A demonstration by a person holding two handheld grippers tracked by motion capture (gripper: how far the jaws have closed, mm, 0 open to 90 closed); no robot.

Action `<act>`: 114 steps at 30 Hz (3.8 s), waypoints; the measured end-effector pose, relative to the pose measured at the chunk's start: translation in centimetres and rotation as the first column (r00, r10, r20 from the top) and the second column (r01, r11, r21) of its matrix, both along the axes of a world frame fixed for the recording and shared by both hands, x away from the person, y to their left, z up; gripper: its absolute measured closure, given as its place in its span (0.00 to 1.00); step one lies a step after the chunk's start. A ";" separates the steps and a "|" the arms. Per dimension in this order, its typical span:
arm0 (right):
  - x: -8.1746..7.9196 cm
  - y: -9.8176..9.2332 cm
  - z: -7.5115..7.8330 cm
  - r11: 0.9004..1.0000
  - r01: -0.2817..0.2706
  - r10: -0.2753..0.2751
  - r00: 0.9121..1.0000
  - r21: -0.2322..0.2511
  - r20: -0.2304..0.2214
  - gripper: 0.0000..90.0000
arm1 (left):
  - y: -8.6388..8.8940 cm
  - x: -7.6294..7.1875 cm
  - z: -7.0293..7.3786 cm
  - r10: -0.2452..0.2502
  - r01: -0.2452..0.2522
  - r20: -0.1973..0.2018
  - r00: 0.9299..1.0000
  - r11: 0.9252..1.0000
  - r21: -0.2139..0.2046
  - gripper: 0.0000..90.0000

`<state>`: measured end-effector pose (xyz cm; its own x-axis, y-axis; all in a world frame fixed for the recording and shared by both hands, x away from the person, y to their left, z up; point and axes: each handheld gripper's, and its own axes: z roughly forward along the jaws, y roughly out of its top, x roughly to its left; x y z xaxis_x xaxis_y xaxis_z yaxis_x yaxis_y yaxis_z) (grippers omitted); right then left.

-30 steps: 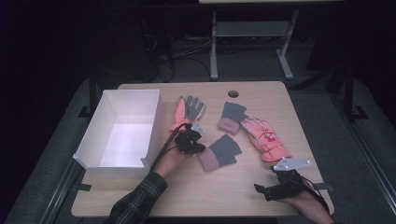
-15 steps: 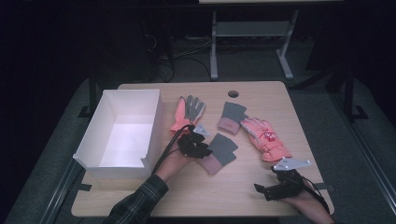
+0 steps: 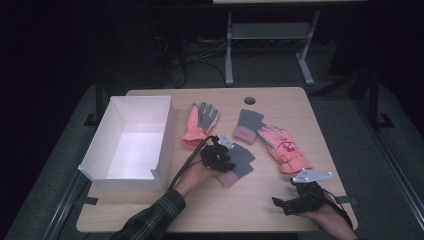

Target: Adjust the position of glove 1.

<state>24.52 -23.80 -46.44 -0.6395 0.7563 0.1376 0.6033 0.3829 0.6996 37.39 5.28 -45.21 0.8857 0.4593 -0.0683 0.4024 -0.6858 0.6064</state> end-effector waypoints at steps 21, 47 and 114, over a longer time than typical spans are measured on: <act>0.1 -0.1 -0.1 1.000 0.006 -0.006 1.000 0.000 0.003 0.03 | -0.1 -4.6 1.3 -0.056 0.055 -0.055 0.997 0.998 -0.025 0.94; -0.1 0.0 0.0 1.000 0.007 -0.007 1.000 -0.005 -0.002 0.03 | 1.7 -2.3 2.4 0.003 -0.006 -0.042 0.999 0.998 -0.055 0.63; 0.0 0.0 -0.1 1.000 -0.005 0.005 1.000 0.013 -0.001 0.03 | -3.6 12.5 1.6 0.159 -0.159 0.007 0.987 0.987 0.015 0.91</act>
<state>24.55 -23.76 -46.51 -0.6428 0.7515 0.1484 0.6026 0.3764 0.7037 49.94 1.69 -43.63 0.8018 0.5950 -0.0549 0.5032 -0.6229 0.5989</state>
